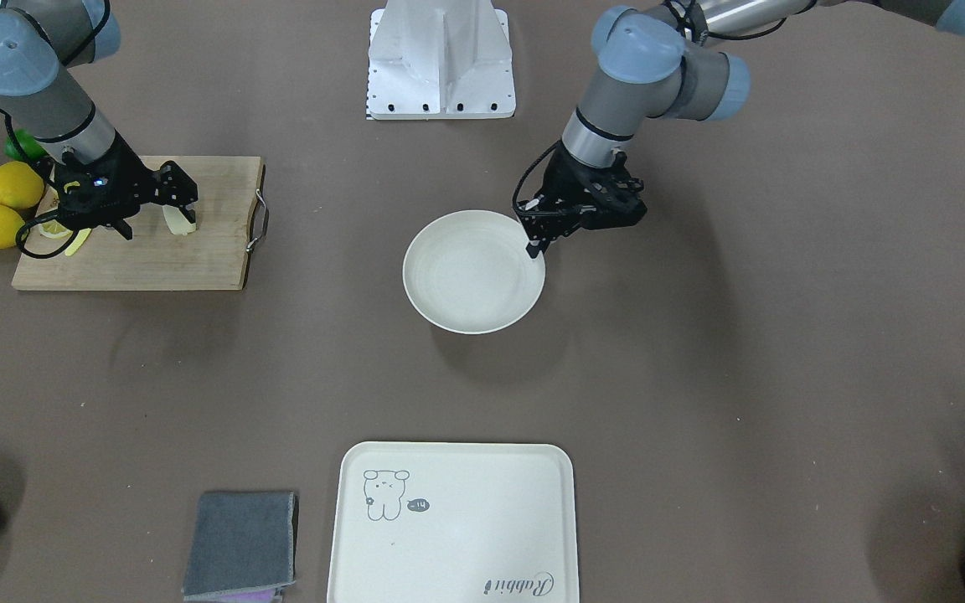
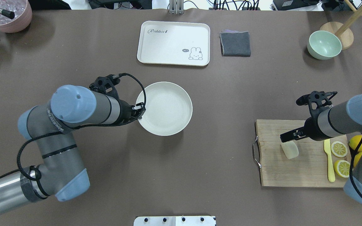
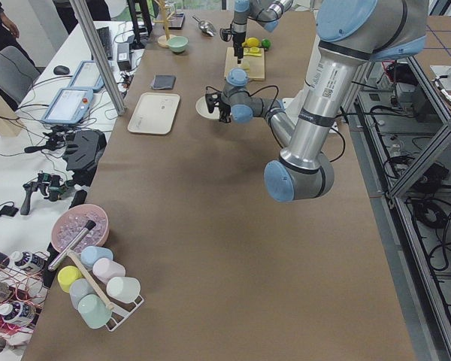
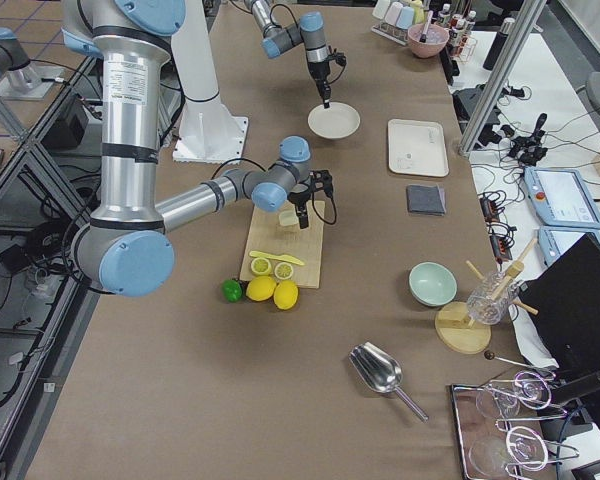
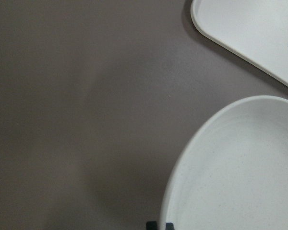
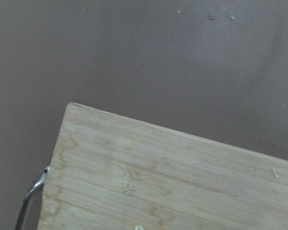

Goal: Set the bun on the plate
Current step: 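Push the plate farther with left gripper while right gripper grasps the bun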

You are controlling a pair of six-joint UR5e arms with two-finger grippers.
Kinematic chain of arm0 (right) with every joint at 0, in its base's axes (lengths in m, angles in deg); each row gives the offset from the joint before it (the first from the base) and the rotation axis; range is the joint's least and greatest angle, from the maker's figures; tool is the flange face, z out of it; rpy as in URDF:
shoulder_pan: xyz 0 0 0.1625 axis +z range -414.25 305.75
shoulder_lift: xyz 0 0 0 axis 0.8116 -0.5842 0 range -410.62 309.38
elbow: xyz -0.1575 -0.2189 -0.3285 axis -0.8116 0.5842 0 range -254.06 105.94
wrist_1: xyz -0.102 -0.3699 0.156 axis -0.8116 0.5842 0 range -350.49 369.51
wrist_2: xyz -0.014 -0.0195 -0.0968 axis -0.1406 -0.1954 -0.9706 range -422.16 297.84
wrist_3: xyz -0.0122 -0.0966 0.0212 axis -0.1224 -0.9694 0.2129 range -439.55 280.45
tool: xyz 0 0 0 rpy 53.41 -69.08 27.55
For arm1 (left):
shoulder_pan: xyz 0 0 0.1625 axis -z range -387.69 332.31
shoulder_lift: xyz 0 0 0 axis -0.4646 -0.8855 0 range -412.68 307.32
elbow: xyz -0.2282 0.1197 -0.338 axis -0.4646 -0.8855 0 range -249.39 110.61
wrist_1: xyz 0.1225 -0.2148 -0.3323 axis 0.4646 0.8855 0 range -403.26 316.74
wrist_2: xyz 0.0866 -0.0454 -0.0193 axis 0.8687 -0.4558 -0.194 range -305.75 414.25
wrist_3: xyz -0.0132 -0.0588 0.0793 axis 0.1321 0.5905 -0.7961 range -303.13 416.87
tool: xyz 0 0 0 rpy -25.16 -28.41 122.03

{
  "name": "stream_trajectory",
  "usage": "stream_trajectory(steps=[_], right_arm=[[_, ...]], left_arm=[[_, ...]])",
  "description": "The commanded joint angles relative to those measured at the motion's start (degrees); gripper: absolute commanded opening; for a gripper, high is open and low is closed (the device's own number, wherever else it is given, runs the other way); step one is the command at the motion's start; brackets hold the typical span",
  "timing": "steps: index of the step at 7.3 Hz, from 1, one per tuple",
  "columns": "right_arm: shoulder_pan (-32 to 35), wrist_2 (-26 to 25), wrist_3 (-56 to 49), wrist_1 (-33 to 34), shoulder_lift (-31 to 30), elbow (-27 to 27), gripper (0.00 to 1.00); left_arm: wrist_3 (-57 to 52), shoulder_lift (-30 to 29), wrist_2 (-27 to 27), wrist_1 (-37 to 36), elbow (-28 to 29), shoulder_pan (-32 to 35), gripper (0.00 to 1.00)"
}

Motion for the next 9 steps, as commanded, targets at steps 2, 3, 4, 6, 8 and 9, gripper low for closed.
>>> stream_trajectory(steps=[2,3,4,6,8,9], right_arm=[[-2.1,-1.1,1.7,-1.4,-0.5,0.1,1.0],[-2.3,-1.1,1.7,-1.4,-0.5,0.1,1.0],[-2.7,-1.0,1.6,-1.4,-0.6,0.0,1.0],[-3.4,-1.0,1.7,-1.4,-2.2,-0.5,0.7],[-3.6,-1.1,1.6,-1.4,-2.4,-1.1,0.0],[-3.6,-1.2,1.6,-1.4,-2.4,-1.3,0.0]], left_arm=[[2.0,-2.7,4.6,-1.5,4.0,-5.7,0.0],[1.9,-2.9,4.6,-1.4,5.3,-5.8,0.0],[1.7,-2.9,4.6,-1.3,5.5,-5.8,0.0],[1.5,-2.7,4.6,-1.3,6.0,-5.8,0.0],[1.8,-2.9,7.2,-1.2,6.8,-5.8,0.98],[1.8,-2.9,7.4,-1.2,6.4,-5.8,0.98]])
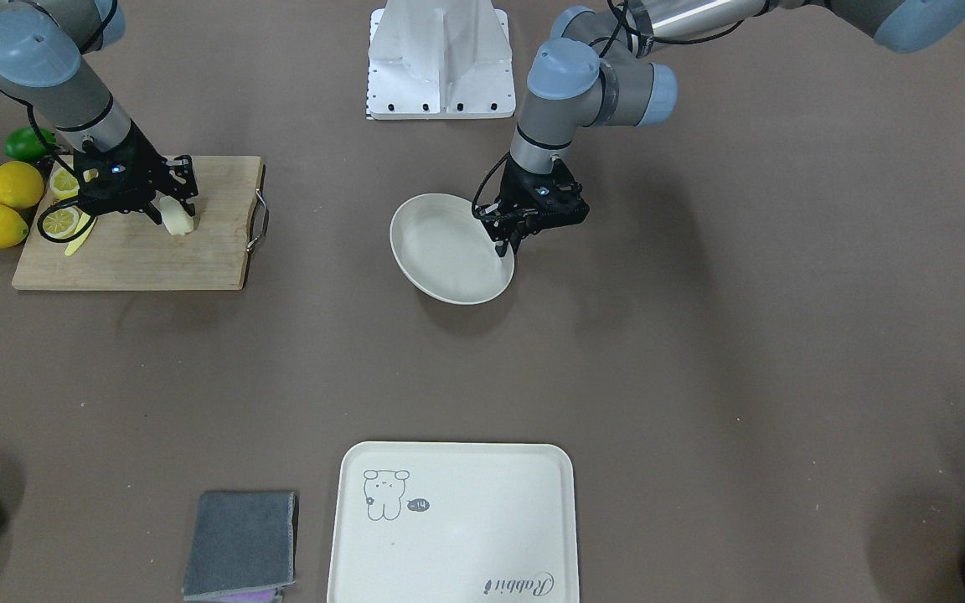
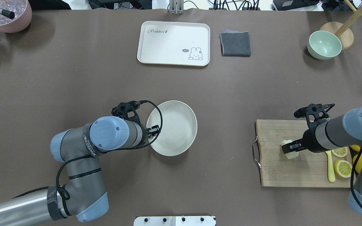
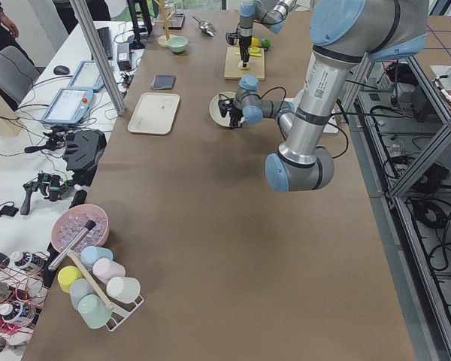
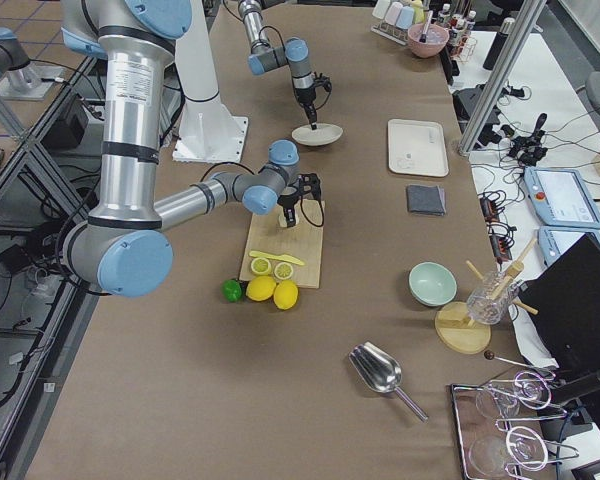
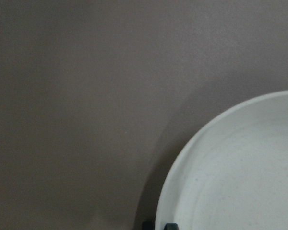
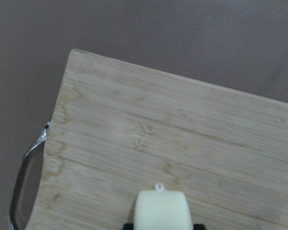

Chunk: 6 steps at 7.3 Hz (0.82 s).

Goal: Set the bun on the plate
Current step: 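Push the plate farther with left gripper while right gripper grasps the bun, then carry the bun over the plate with right gripper while left arm withdraws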

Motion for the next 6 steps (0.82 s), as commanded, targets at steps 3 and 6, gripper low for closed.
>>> stream_trajectory(steps=[3,6], right_arm=[[0.0,-0.3,0.0,0.0,0.0,-0.5,0.0],[0.0,-0.3,0.1,0.0,0.6,-1.5,0.0]], left_arm=[[-0.1,-0.2,0.4,-0.1,-2.4,2.1,0.98],[-0.3,0.8,-7.1,-0.8,-5.4,7.2,0.98]])
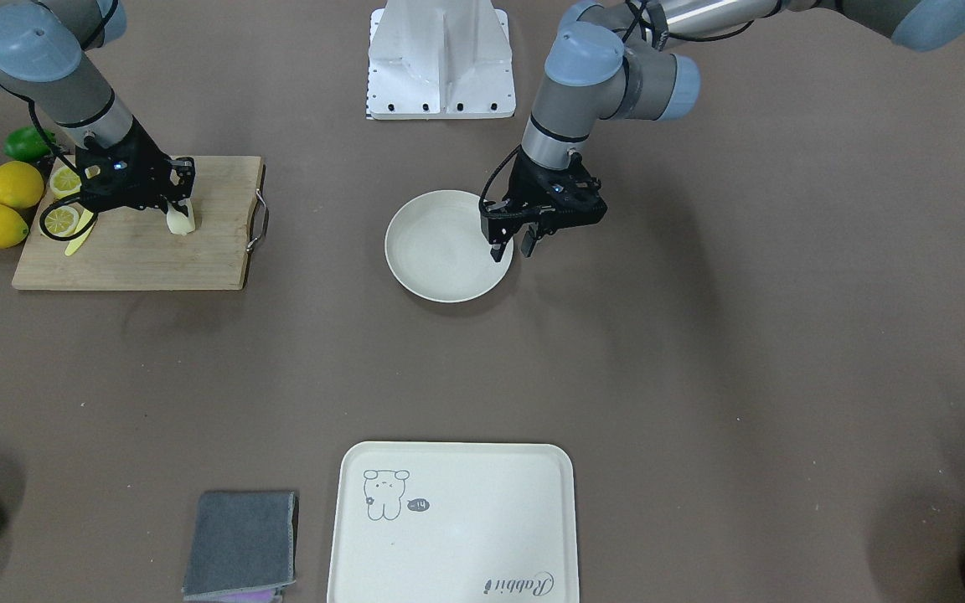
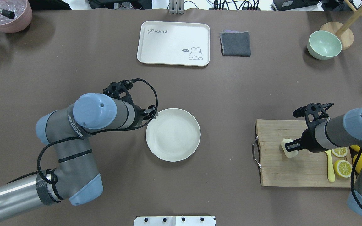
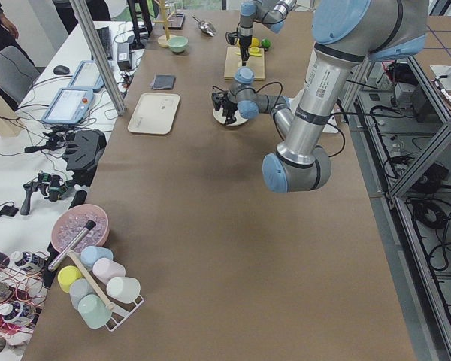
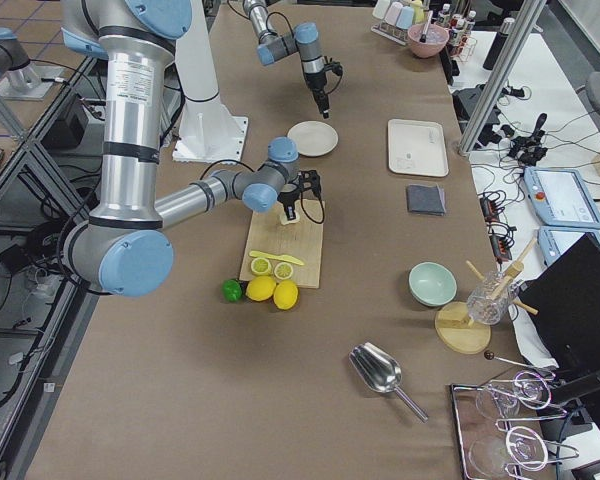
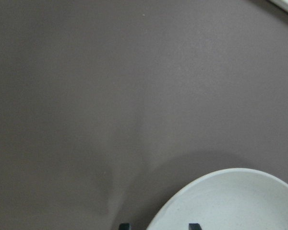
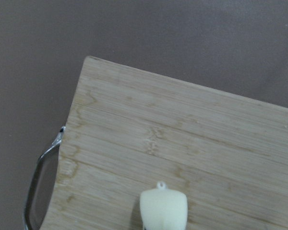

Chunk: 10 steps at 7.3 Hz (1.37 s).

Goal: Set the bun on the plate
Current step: 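Carry the bun over the plate with right gripper while left arm withdraws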

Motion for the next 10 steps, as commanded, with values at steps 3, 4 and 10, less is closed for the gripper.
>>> stream_trajectory(steps=[3,4,10], right_arm=[[0.8,0.8,0.2,11.0,11.2,-1.9,0.0],[0.5,0.7,2.6,19.8,19.3,-1.9,0.0],[-5.7,-7.0,9.8,28.8,46.1,14.3,0.0]], left_arm=[[-11.9,3.8,-3.5,-0.2,-1.9,5.7,0.98],[-19.1,6.8,-3.9,-0.6,-3.3,7.7,0.98],[-45.8,17.7,-9.8,1.4,-3.7,23.7,0.98]])
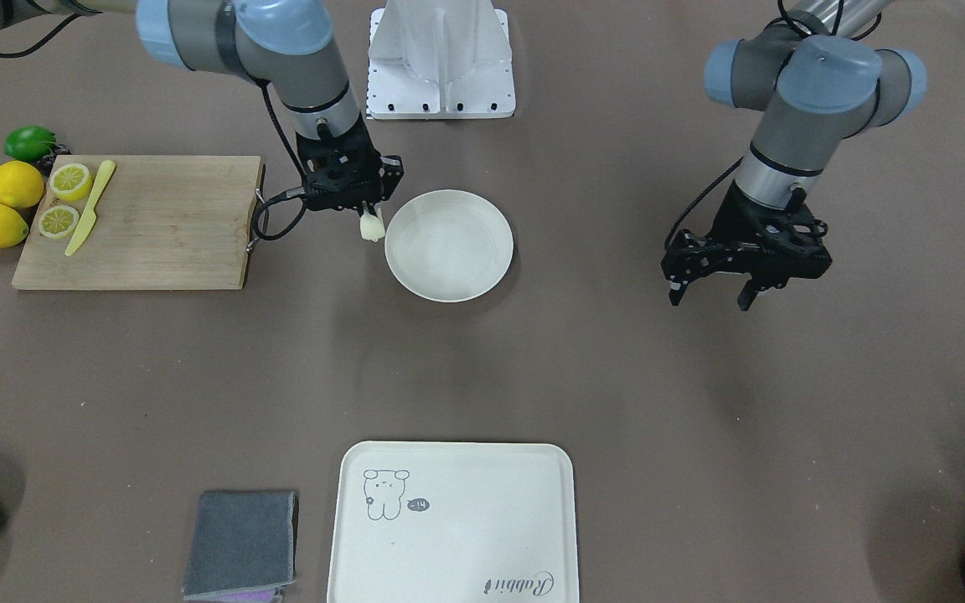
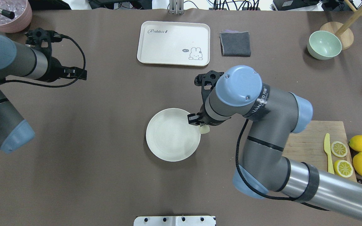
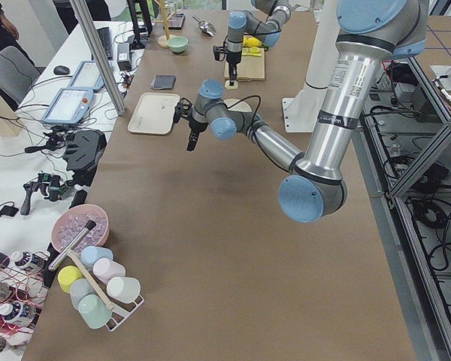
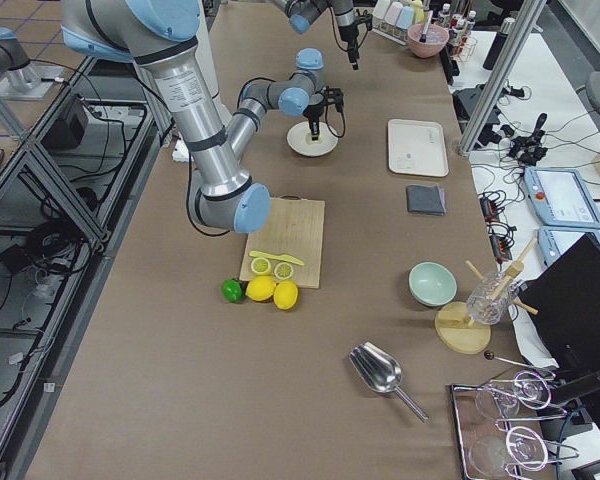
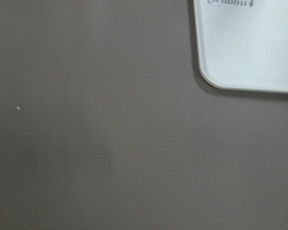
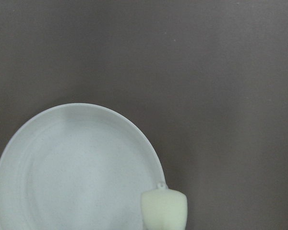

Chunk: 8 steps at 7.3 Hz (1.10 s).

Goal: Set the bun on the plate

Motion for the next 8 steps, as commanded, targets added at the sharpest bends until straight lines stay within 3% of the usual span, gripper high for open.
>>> stream_trajectory(steps=[1,3,5,6,7,8], right_arm=[[-1.9,-2.9,2.5,-0.2,7.8,8.9,0.0],[-4.7,-6.2,2.7,-1.0,8.7,10.8,0.0],[-6.1,-6.3,4.8,-8.3,8.5,15.1,0.0],[-6.3,-6.3,4.9,-8.8,8.5,15.4,0.0],[-6.4,-6.3,5.6,-8.9,8.6,15.3,0.98],[-6.3,-6.3,7.5,-8.8,8.6,14.5,1.0]], left_arm=[[-9.3,5.8,-0.8,0.2,0.2,4.7,0.98],[-12.5,10.5,-10.2,-0.1,0.4,10.1,0.98],[-16.7,12.7,-10.7,-0.2,0.2,13.8,0.98],[-18.8,13.3,-10.9,-0.5,0.2,15.2,0.98],[-22.8,15.1,-15.2,-0.8,0.1,18.9,0.98],[-27.6,16.1,-19.5,-2.0,0.2,23.4,0.98]])
